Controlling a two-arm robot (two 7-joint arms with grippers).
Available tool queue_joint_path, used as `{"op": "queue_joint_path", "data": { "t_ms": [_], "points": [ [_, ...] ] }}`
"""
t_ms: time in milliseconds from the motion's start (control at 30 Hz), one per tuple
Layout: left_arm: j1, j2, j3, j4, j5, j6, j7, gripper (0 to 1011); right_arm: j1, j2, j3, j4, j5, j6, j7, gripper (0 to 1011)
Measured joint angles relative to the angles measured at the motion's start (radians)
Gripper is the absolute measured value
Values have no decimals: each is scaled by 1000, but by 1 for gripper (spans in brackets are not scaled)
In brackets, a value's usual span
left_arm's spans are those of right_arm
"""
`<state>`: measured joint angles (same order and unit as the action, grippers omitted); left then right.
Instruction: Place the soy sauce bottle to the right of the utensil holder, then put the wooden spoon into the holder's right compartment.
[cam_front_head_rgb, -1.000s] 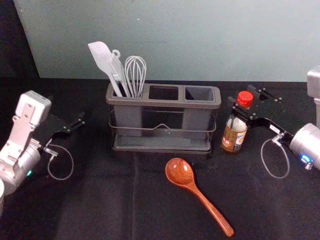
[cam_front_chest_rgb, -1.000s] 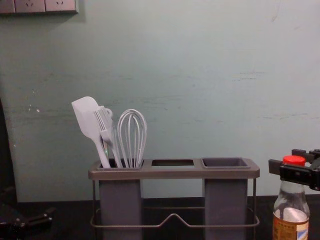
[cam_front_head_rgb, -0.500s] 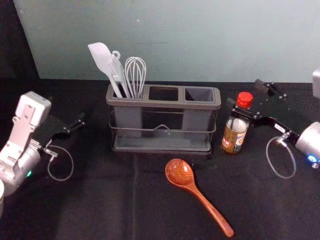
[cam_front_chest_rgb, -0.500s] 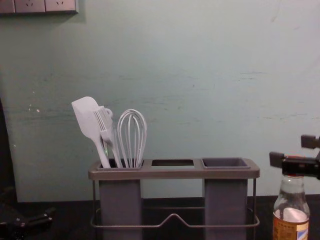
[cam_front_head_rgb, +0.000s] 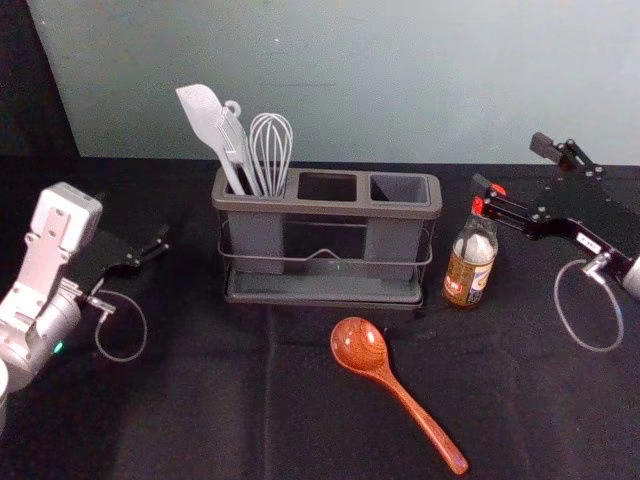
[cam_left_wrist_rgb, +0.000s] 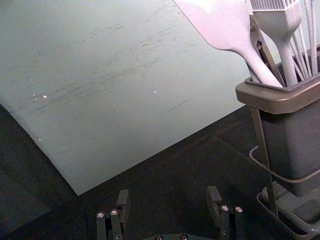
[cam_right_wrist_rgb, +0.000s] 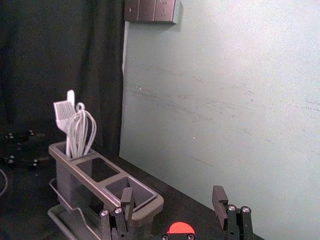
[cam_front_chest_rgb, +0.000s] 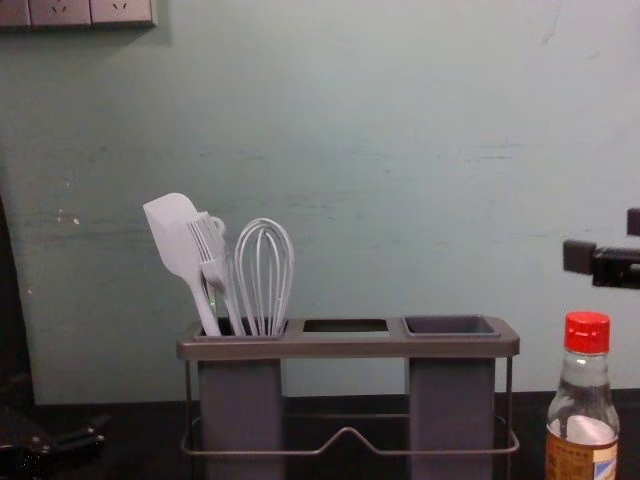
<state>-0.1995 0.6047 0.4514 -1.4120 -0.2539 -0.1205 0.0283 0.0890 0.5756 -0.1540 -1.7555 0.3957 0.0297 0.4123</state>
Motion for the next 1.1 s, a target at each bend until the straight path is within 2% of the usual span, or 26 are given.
{"op": "queue_joint_path", "data": {
  "t_ms": [333, 433, 567, 733, 800, 867, 900, 1033, 1067, 1100],
  "points": [
    [0, 0, 0, 0, 0, 0, 0, 1005, -77, 50, 39, -111, 69, 11, 36, 1004],
    [0, 0, 0, 0, 0, 0, 0, 1005, -98, 70, 39, -155, 76, 30, 37, 1004],
    [0, 0, 0, 0, 0, 0, 0, 1005, -113, 96, 17, -205, 77, 69, 38, 1004],
    [0, 0, 0, 0, 0, 0, 0, 1005, -101, 130, -50, -253, 58, 173, 37, 1004],
    [0, 0, 0, 0, 0, 0, 0, 1005, -72, 139, -108, -267, 47, 281, 25, 1004],
    [0, 0, 0, 0, 0, 0, 0, 1005, -54, 138, -139, -269, 44, 338, 16, 1004],
    [0, 0, 0, 0, 0, 0, 0, 1005, -34, 133, -168, -269, 43, 402, 7, 1004],
    [0, 0, 0, 0, 0, 0, 0, 1005, 5, 117, -222, -259, 37, 498, -7, 1004],
    [0, 0, 0, 0, 0, 0, 0, 1005, 26, 106, -249, -250, 30, 546, -17, 1004],
    [0, 0, 0, 0, 0, 0, 0, 1005, 36, 100, -260, -245, 27, 566, -21, 1004]
  ]
}}
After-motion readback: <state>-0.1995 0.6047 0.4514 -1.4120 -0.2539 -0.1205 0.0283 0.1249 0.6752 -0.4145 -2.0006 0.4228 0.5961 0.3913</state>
